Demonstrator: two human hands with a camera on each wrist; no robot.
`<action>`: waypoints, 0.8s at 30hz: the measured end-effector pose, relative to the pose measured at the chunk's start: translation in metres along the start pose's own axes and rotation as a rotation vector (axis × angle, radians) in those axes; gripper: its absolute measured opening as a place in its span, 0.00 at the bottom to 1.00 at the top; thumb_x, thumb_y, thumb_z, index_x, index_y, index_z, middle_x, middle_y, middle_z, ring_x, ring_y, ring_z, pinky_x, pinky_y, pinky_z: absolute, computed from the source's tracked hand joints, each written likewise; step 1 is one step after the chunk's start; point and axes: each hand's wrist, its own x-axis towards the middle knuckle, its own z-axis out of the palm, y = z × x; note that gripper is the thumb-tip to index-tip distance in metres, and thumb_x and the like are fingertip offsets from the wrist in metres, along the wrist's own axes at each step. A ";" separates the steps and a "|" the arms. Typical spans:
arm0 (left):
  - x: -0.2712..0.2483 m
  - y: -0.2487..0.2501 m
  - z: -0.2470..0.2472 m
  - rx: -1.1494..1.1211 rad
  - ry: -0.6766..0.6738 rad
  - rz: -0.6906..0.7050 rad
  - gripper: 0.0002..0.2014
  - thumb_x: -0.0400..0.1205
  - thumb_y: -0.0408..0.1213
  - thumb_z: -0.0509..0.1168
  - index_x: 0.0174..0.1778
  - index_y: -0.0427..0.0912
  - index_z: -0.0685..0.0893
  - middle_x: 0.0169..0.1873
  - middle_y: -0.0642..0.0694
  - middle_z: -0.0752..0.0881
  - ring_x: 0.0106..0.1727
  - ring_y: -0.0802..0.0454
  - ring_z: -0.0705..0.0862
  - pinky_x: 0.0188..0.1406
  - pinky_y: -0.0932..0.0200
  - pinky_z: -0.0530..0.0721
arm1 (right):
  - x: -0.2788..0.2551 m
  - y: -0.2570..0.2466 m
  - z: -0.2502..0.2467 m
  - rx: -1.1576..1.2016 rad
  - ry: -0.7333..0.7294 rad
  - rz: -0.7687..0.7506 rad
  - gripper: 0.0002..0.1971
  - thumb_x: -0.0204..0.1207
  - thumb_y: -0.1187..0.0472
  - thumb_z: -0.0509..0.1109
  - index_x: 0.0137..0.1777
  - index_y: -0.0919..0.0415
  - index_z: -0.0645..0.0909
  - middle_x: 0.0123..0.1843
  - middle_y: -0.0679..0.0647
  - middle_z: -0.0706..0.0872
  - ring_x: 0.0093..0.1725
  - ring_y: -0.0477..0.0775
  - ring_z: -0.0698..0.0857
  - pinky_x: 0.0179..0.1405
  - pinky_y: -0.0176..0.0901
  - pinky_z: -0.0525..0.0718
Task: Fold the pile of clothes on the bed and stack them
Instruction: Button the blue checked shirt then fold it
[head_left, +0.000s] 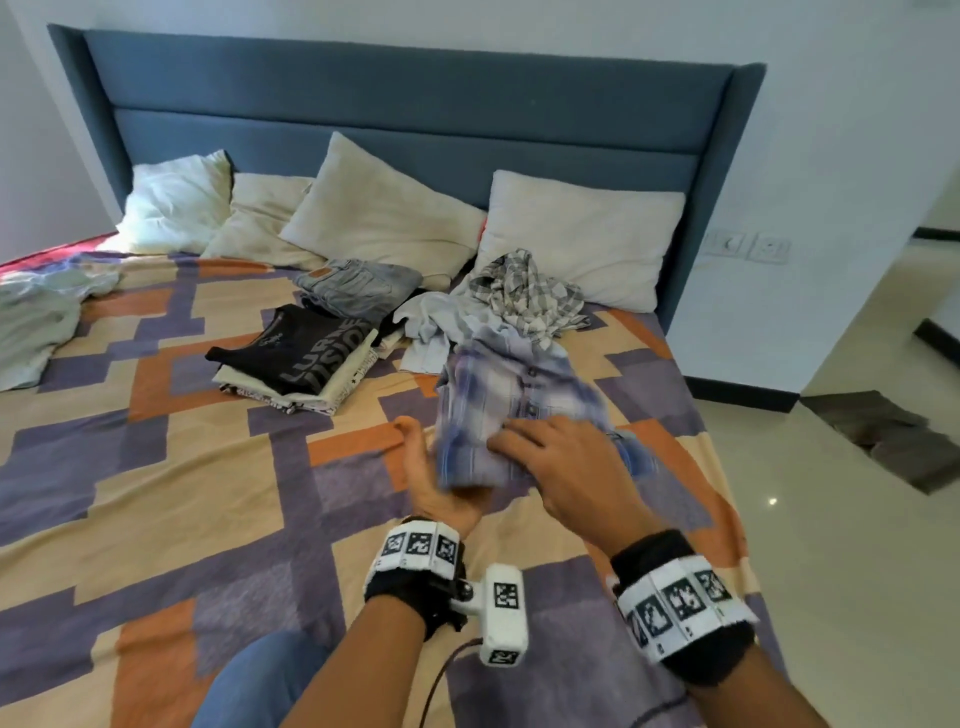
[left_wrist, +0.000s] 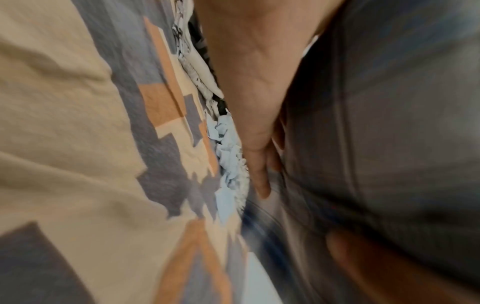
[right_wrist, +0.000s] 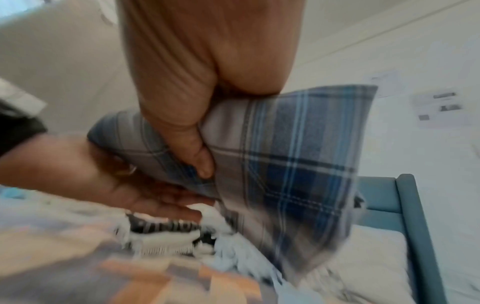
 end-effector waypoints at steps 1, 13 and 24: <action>-0.004 -0.001 -0.005 0.053 -0.001 -0.037 0.43 0.74 0.69 0.57 0.69 0.33 0.79 0.58 0.29 0.86 0.56 0.36 0.87 0.53 0.42 0.87 | -0.015 -0.002 0.004 -0.076 -0.009 -0.019 0.20 0.74 0.62 0.58 0.64 0.45 0.74 0.62 0.52 0.87 0.49 0.61 0.86 0.38 0.51 0.81; -0.038 -0.103 -0.110 1.101 0.320 0.020 0.25 0.76 0.53 0.73 0.65 0.45 0.82 0.57 0.46 0.89 0.57 0.47 0.88 0.59 0.42 0.85 | -0.172 -0.044 0.084 0.380 -0.284 0.454 0.22 0.82 0.43 0.59 0.76 0.42 0.72 0.83 0.42 0.64 0.82 0.48 0.58 0.80 0.48 0.58; -0.064 -0.142 -0.098 1.486 0.585 0.211 0.21 0.81 0.42 0.62 0.66 0.32 0.80 0.57 0.33 0.83 0.61 0.32 0.79 0.63 0.43 0.75 | -0.171 -0.005 0.113 0.551 -0.084 1.294 0.17 0.85 0.54 0.64 0.61 0.70 0.77 0.54 0.70 0.87 0.54 0.72 0.85 0.50 0.55 0.79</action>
